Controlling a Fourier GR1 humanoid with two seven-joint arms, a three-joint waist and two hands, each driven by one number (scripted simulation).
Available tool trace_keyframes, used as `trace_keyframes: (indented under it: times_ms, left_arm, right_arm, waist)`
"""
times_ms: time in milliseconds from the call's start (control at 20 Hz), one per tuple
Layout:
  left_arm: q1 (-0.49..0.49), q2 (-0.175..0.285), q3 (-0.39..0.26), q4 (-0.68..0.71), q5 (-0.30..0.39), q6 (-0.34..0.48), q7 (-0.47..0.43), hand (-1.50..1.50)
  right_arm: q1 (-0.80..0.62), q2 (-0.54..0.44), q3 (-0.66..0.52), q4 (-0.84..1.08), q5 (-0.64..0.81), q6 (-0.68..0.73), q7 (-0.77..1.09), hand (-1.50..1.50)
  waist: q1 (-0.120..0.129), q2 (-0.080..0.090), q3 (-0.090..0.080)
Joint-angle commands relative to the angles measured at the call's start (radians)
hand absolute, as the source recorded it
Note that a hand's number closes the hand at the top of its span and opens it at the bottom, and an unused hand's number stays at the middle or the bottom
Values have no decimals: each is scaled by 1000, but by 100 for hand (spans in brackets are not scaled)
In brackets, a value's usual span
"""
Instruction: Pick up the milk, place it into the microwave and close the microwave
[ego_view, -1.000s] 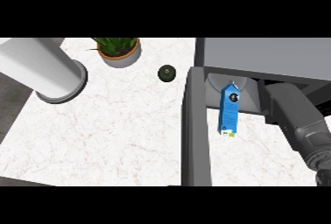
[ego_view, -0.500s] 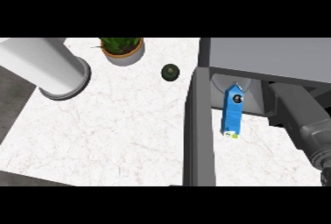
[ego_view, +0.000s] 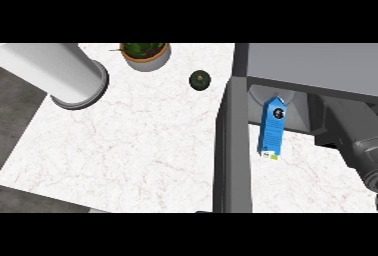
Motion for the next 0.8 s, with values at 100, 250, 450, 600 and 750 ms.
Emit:
trace_keyframes:
  times_ms: [100, 250, 450, 600, 750]
  left_arm:
    - [-8, 11, -5, 4, -20, -6, 8, -150]
    - [-24, 14, -5, 5, -25, -6, 2, -150]
    - [-34, 20, 0, 23, -37, -7, 2, -150]
    - [-51, 16, -36, 28, -50, -15, 8, -150]
    - [-63, 28, -29, 43, -52, -16, 8, -150]
  right_arm:
    - [-12, -36, 17, -2, 19, 13, 8, 150]
    - [13, -91, 83, 22, 94, -160, 56, 150]
    - [-62, 17, -12, -32, -22, 103, 1, -150]
    - [-82, 34, 49, 4, 37, 106, 62, -150]
    - [-105, 67, 77, 10, 63, 78, 91, -150]
  waist:
    - [15, 13, 0]
    - [16, 19, -10]
    - [33, 2, 1]
    - [46, 8, -6]
    - [49, -4, -7]
